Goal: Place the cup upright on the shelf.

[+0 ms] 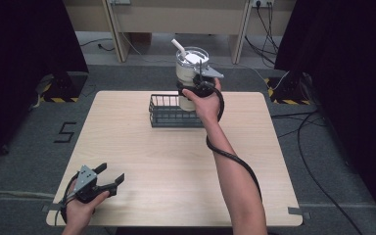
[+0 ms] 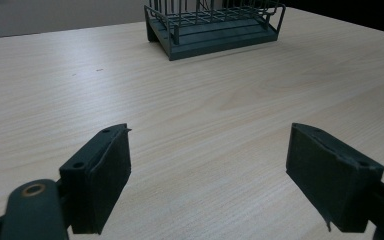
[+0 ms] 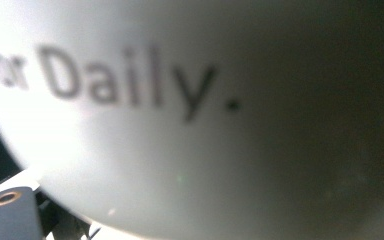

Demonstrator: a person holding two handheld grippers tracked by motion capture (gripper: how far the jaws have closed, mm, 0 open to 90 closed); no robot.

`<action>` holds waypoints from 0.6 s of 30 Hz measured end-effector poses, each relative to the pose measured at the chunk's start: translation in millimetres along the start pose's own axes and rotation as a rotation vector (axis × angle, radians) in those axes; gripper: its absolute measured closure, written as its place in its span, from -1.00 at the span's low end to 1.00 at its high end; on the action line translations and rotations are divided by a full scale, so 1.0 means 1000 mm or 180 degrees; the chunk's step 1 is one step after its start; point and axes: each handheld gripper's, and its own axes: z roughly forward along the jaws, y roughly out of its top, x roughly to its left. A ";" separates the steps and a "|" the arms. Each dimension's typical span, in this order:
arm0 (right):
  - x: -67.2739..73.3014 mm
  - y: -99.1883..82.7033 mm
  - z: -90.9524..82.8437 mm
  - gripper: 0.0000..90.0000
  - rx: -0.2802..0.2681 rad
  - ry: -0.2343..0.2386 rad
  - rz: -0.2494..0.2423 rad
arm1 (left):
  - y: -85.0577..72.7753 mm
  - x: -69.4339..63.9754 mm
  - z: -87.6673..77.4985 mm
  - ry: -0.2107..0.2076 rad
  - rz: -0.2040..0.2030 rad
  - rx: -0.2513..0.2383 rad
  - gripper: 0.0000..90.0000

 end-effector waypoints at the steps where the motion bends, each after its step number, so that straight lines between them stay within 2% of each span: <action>1: 0.000 0.000 0.001 -0.77 0.0005 -0.0001 0.0002 | 0.000 0.000 0.000 0.0000 0.0001 0.0000 -0.61; 18: 0.003 -0.003 0.023 -0.77 0.0041 -0.0020 0.0050 | 0.000 0.000 0.000 -0.0006 0.0001 -0.0003 -0.61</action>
